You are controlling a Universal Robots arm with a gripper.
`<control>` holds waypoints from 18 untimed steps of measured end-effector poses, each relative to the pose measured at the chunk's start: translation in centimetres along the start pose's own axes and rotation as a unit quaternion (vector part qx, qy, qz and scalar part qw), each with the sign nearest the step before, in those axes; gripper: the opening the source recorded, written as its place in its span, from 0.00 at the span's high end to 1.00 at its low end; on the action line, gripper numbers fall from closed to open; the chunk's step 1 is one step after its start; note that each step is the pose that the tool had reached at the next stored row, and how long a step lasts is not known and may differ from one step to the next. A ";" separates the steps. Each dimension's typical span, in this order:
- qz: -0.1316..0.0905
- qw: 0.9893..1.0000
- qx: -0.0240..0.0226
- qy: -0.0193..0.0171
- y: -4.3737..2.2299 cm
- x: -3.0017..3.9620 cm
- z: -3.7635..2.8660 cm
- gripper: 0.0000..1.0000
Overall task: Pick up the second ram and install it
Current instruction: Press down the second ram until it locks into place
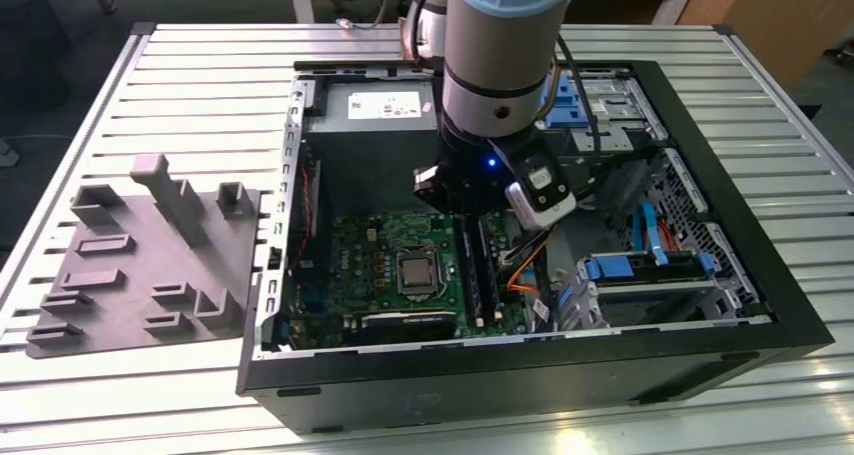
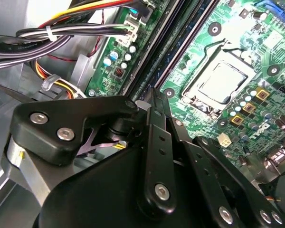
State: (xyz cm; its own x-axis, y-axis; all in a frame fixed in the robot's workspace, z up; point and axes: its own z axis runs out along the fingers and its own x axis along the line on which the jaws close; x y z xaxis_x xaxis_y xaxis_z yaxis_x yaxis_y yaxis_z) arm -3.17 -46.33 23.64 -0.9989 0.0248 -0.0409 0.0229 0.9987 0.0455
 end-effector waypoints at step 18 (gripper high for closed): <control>0.000 1.000 0.000 0.000 -0.49 -0.01 -0.01 0.89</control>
State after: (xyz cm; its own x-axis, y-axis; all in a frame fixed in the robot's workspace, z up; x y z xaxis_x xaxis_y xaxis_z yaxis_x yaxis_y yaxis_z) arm -3.17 -46.81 23.62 -0.9989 0.0248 -0.0409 0.0229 0.9987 0.0455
